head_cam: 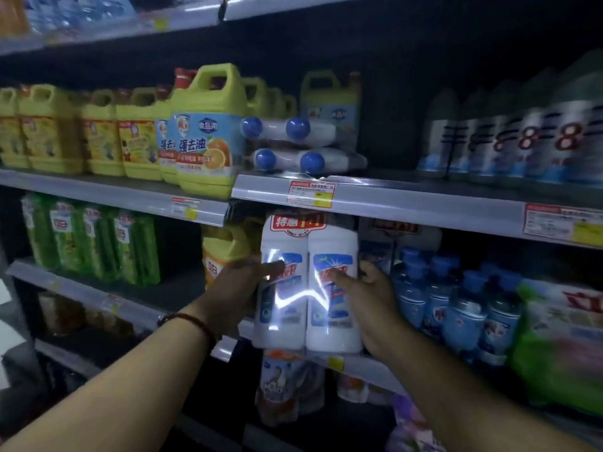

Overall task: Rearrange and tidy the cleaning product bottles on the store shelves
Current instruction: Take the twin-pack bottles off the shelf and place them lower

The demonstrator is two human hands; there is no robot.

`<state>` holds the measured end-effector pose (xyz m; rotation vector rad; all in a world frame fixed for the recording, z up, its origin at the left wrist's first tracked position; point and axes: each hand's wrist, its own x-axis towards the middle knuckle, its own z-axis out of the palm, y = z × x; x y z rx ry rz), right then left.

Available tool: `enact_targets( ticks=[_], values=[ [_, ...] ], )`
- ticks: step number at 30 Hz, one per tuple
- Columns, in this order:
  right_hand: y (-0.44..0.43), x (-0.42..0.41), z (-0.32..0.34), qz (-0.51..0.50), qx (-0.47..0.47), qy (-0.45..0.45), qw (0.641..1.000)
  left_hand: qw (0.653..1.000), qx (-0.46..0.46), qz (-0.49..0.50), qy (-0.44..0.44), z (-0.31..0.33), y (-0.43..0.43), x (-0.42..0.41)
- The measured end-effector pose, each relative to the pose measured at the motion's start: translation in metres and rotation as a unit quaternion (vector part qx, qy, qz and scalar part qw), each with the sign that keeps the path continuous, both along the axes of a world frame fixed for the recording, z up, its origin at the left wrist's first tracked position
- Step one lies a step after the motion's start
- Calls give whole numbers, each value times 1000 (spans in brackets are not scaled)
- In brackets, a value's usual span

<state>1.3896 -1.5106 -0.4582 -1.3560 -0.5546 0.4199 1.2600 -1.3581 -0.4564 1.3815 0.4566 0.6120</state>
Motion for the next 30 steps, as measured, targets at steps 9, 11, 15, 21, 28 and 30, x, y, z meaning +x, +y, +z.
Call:
enact_targets(
  ticks=[9, 11, 15, 21, 28, 30],
  values=[
    [31, 50, -15, -23, -4, -65, 998, 995, 77, -11, -57, -17, 43, 60],
    [31, 58, -28, -17, 4, -97, 995, 988, 116, -12, -97, -30, 42, 68],
    [38, 65, -54, -28, -20, -189, 981, 976, 196, 31, -93, -67, 32, 76],
    [51, 55, -100, -122, -169, -280, 937, 942, 309, 122, -36, -106, 34, 86],
    [60, 69, -96, -129, -309, -334, 881, 906, 364, 186, 109, -106, 56, 93],
    [62, 72, -92, -116, -326, -324, 881, 911, 350, 176, 128, -102, 59, 94]
  ],
)
